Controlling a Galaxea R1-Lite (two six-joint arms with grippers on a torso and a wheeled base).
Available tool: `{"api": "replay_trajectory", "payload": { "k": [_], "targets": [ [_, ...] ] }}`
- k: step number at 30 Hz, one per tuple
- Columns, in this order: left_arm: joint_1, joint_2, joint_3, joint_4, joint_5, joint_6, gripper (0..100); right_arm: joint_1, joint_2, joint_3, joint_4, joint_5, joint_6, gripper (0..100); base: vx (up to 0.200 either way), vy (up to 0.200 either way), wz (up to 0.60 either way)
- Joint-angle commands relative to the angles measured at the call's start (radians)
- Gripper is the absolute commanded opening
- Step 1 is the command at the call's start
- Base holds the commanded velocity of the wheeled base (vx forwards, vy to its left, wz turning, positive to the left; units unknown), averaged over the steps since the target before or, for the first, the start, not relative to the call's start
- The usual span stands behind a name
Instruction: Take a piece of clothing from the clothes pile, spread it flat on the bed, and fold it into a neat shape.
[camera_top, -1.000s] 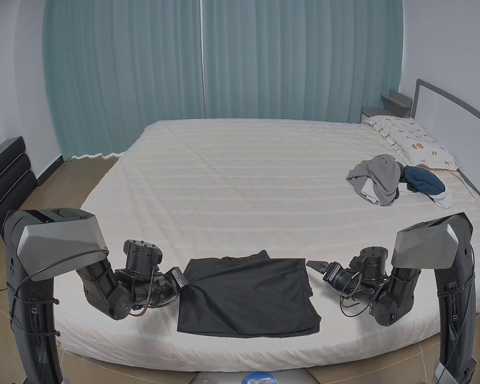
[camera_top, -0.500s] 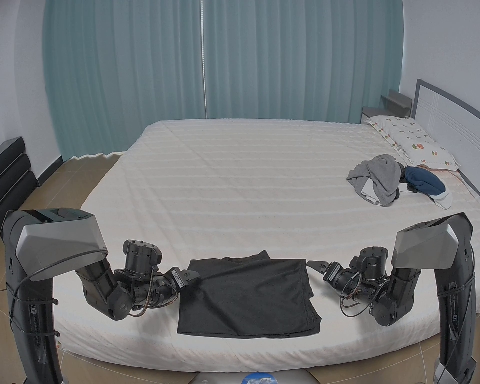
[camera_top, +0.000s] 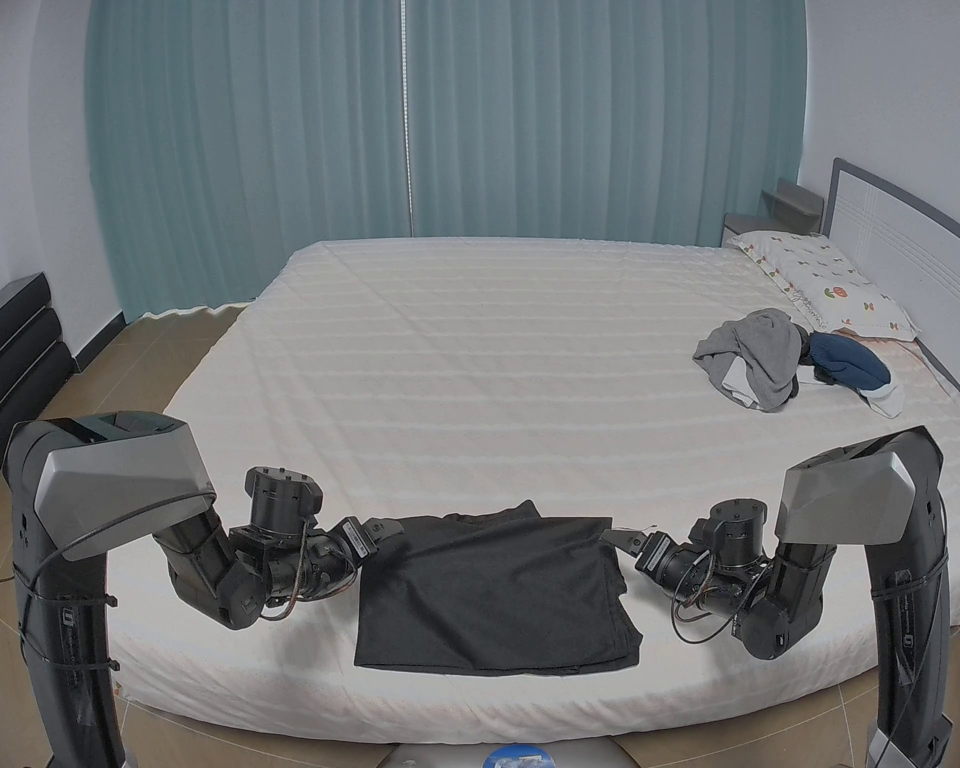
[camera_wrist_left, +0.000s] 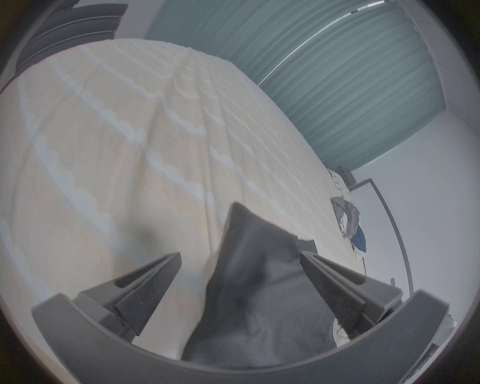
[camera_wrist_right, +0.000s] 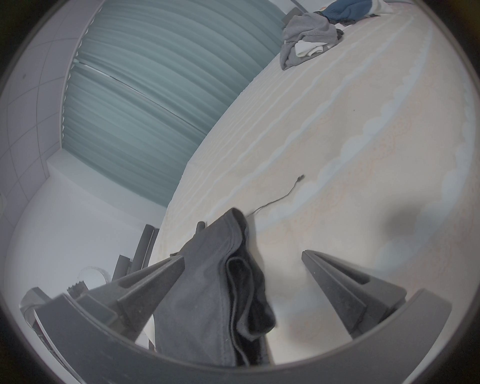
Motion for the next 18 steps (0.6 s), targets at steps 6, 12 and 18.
{"api": "replay_trajectory", "payload": {
  "k": [6,12,18],
  "targets": [
    [0.001,-0.069,0.0,-0.005,0.119,0.011,100,0.089,-0.114,0.036,0.039,-0.016,-0.129,100,0.0,0.0,0.0],
    [-0.006,-0.302,0.072,0.023,0.119,0.011,100,0.109,-0.311,0.041,0.117,-0.02,-0.137,100,0.0,0.0,0.0],
    [-0.023,-0.551,0.14,0.127,0.119,0.011,100,0.106,-0.51,0.087,0.22,-0.062,-0.155,100,0.0,0.0,0.0]
  ]
}}
